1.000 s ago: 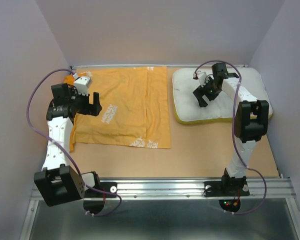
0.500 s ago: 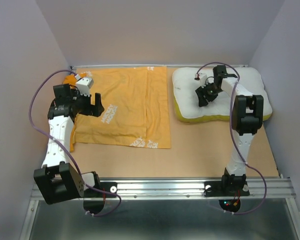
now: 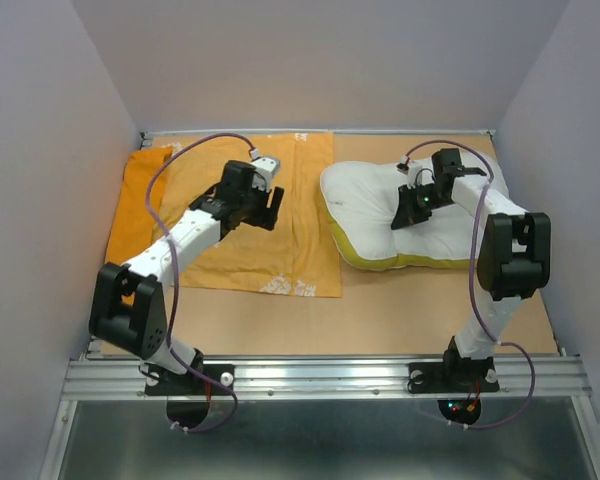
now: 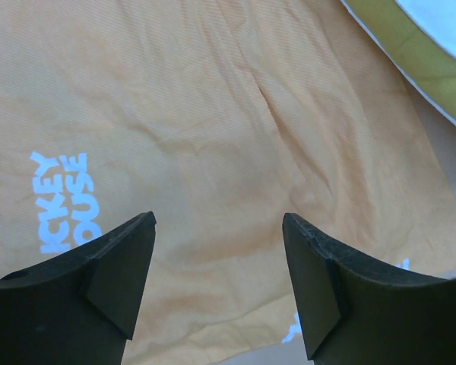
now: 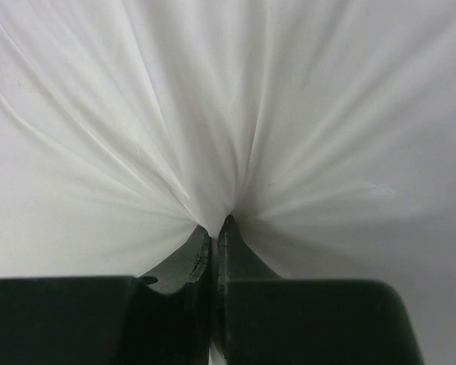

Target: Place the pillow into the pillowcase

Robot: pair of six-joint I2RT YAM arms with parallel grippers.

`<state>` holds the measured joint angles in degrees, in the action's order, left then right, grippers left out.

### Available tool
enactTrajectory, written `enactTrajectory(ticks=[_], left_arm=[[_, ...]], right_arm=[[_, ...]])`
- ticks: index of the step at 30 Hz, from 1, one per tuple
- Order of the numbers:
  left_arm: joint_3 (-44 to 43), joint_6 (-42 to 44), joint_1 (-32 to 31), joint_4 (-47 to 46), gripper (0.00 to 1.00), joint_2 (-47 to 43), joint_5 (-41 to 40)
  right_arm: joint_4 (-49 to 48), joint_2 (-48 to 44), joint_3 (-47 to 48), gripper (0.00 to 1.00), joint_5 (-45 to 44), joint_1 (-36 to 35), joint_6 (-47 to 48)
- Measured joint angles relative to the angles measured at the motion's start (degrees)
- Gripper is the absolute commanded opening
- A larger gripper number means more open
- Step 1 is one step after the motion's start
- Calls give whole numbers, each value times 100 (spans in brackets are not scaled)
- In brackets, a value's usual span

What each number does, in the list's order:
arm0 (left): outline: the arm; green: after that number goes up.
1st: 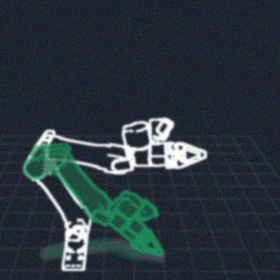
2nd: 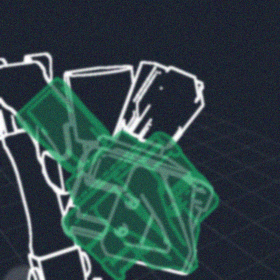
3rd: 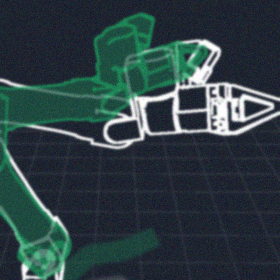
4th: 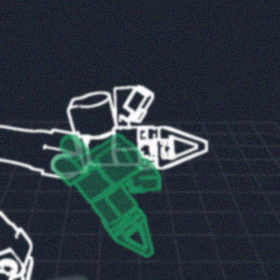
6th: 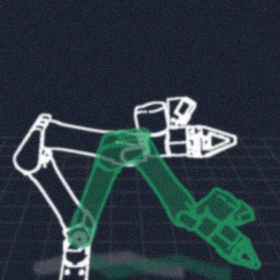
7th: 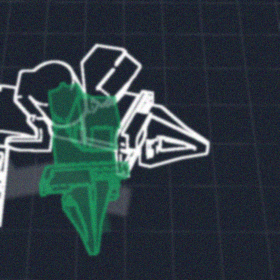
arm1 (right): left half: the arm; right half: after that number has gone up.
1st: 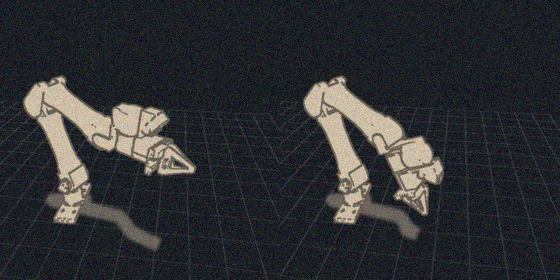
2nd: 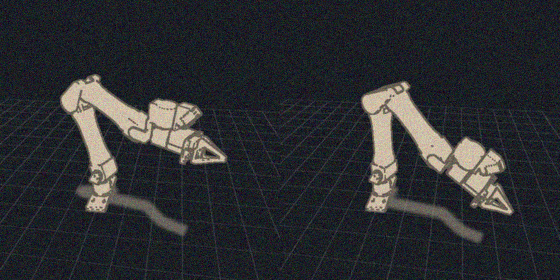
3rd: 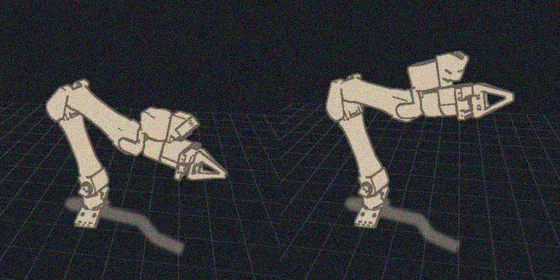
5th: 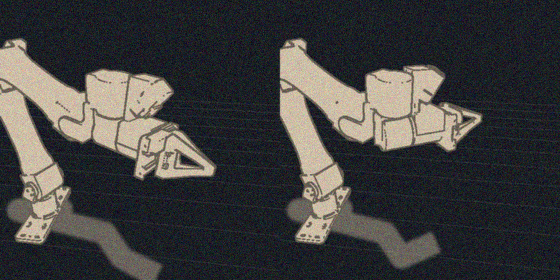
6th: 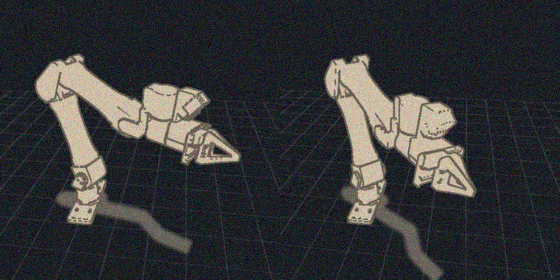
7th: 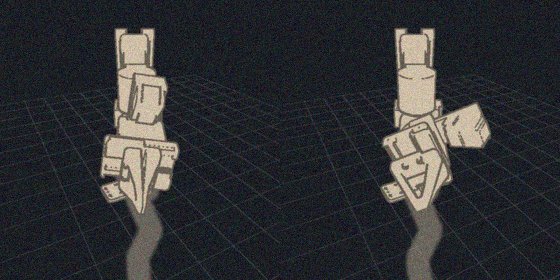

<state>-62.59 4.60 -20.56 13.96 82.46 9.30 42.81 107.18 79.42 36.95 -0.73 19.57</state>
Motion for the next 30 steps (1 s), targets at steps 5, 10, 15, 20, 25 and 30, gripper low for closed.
enactTrajectory(ticks=[5,10,15,20,25,30], left_arm=[[-629,-302,-931,-131,66,1071,-1377],[-1698,-514,-1080,-15,62,2068,-1961],[-2651,-579,-1043,55,57,2889,-2170],[-3038,-597,-1047,127,52,3453,-2225],[-3246,-603,-1047,254,51,3888,-2247],[-3659,-605,-1047,378,46,4334,-2387]], right_arm=[[-275,-140,-313,1,50,-11,-472],[-542,-140,-555,1,48,-11,-780],[-745,-138,-691,0,55,-11,-935],[-802,-136,-717,1,61,-11,-999],[-887,-136,-769,1,70,-11,-1040],[-1029,-136,-885,1,114,-9,-1043]])
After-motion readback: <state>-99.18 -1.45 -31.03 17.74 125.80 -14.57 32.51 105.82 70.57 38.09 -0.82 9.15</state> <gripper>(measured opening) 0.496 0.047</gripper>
